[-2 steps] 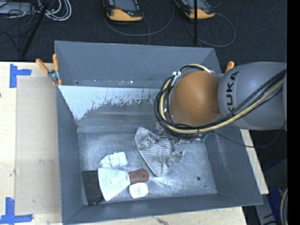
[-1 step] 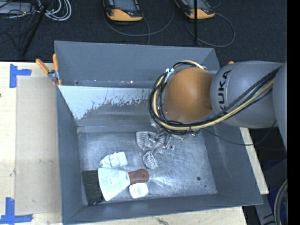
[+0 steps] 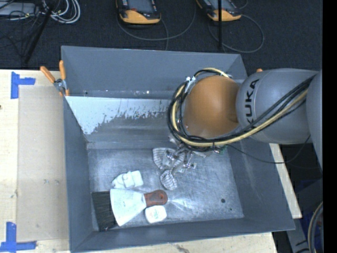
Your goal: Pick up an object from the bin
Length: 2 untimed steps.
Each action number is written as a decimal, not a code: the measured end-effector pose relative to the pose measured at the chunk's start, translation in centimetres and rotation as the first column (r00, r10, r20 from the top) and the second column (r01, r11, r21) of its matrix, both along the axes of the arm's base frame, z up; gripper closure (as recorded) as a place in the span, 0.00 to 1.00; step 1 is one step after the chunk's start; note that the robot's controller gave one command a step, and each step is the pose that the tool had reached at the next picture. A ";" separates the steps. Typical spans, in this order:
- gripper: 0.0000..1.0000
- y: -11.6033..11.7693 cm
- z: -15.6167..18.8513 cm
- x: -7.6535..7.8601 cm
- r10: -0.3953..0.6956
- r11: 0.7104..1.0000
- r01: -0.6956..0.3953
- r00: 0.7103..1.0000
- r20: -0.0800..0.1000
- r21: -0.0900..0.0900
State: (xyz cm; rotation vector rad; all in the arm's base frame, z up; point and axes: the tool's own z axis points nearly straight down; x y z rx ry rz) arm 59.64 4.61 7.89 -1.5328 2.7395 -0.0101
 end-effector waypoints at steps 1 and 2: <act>1.00 0.0 0.4 -0.2 0.000 1.000 0.000 1.000 -0.002 0.001; 1.00 0.2 2.1 -0.5 -0.001 1.000 0.001 1.000 -0.010 0.005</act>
Offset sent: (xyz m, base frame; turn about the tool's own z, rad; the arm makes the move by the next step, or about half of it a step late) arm 0.0000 -0.0002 0.1042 0.0000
